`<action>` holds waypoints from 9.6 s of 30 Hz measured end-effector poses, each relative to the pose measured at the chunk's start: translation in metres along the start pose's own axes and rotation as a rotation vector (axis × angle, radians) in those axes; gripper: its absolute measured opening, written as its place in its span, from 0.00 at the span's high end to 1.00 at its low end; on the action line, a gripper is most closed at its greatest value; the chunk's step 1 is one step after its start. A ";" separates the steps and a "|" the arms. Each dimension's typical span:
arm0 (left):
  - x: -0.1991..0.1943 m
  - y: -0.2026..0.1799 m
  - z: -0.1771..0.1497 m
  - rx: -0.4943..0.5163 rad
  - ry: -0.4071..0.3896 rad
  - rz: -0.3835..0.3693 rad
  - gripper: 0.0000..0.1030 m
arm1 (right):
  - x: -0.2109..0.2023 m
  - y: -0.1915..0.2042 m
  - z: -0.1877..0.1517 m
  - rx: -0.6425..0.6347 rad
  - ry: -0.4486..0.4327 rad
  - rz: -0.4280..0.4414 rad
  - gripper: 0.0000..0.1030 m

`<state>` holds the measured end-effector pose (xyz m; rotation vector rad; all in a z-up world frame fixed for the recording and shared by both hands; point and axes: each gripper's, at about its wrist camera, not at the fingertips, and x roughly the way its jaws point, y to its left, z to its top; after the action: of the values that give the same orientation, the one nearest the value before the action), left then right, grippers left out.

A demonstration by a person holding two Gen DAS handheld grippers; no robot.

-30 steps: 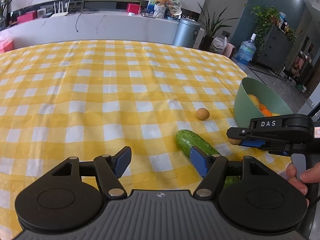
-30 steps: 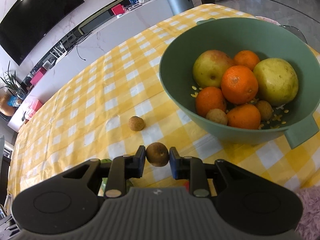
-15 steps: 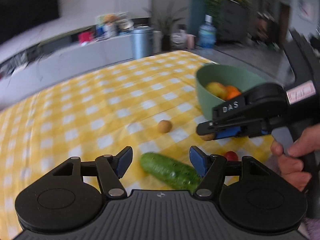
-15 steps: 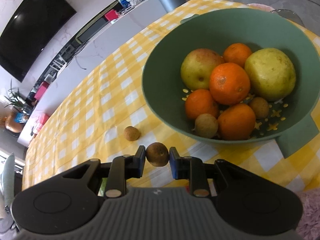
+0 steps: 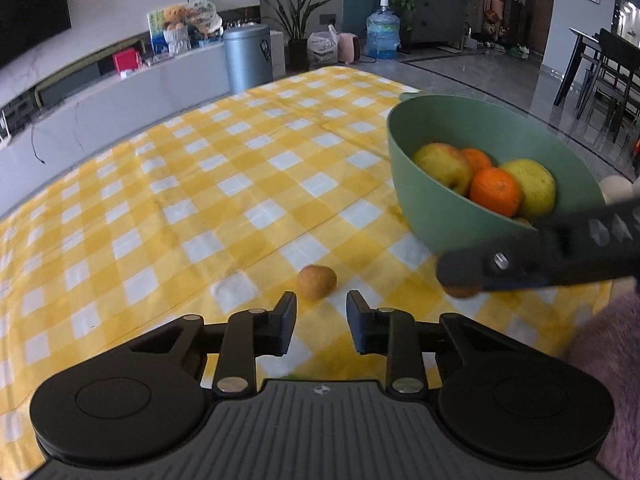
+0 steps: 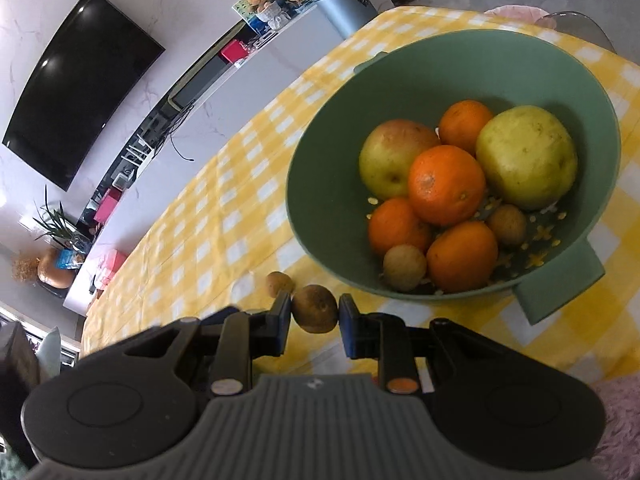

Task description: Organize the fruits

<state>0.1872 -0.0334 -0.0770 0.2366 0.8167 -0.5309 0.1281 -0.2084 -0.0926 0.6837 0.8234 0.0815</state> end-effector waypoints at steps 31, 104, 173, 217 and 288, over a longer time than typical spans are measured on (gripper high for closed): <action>-0.024 -0.005 0.001 -0.063 -0.062 0.121 0.72 | 0.000 0.002 0.001 -0.041 0.004 -0.005 0.79; -0.106 0.008 -0.041 -0.688 -0.017 0.066 0.24 | -0.062 0.020 -0.008 -0.319 -0.124 -0.080 0.53; -0.076 0.019 -0.043 -0.888 0.115 0.027 0.58 | -0.010 0.029 -0.017 -0.285 0.121 -0.120 0.78; 0.057 -0.031 0.128 -0.899 -0.088 -0.311 0.61 | -0.119 -0.091 0.022 0.222 -0.437 -0.049 0.52; -0.099 -0.116 0.021 -0.332 -0.016 0.166 0.16 | -0.147 0.001 -0.031 -0.359 0.021 -0.277 0.39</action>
<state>0.0825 -0.1043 0.0101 -0.0060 0.8479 -0.2360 0.0053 -0.2387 -0.0120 0.2279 0.8884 -0.0140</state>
